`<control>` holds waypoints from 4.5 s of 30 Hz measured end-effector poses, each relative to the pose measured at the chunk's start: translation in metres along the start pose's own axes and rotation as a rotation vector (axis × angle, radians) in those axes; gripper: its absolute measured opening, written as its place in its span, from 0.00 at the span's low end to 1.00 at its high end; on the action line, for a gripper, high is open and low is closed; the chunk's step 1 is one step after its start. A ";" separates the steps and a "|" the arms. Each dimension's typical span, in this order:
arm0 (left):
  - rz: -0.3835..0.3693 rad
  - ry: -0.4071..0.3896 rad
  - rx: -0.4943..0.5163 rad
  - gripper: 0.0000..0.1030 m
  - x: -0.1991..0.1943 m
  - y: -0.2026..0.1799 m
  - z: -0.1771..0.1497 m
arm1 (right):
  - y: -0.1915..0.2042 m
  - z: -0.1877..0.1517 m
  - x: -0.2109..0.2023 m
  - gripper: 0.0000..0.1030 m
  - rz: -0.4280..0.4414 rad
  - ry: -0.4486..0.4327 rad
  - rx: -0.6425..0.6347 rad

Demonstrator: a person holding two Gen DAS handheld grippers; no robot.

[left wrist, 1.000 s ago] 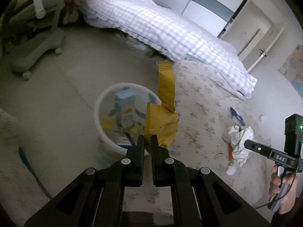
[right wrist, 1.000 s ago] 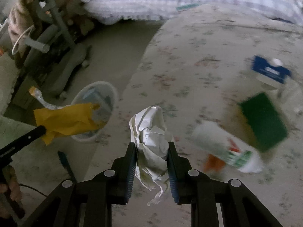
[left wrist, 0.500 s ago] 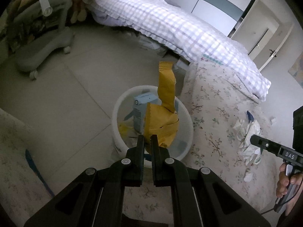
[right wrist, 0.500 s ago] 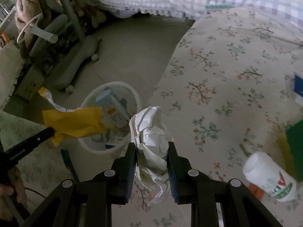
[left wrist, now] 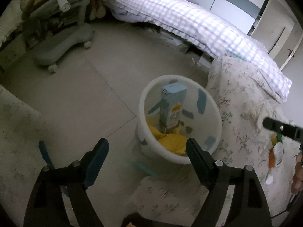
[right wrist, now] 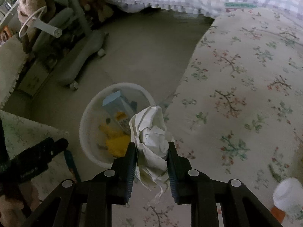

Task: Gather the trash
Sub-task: 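Lower the crumpled paper into the bin and open the right tool, then grasp the white AD bottle with the right tool while the left tool grasps the orange wrapper, then carry the wrapper and bottle over the bin and open both tools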

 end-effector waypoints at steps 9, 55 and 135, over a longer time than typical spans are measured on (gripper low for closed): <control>0.029 -0.016 0.052 0.90 -0.007 0.000 -0.010 | 0.027 0.001 0.035 0.27 0.014 0.038 -0.051; -0.116 0.046 0.156 0.91 -0.078 -0.115 -0.049 | -0.116 -0.037 -0.129 0.78 -0.253 0.014 -0.047; -0.351 0.269 0.307 0.10 -0.031 -0.318 -0.058 | -0.271 -0.106 -0.179 0.41 -0.252 0.019 0.232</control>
Point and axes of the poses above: each gripper's, at about its wrist camera, not at the fingertips, and x roughly the way its jaws point, y to its left, z to its top, the point moved 9 cm from there along x, roughly the way its jaws point, and after that the axes turned 9 degrees about -y, right-handed, at the moved point
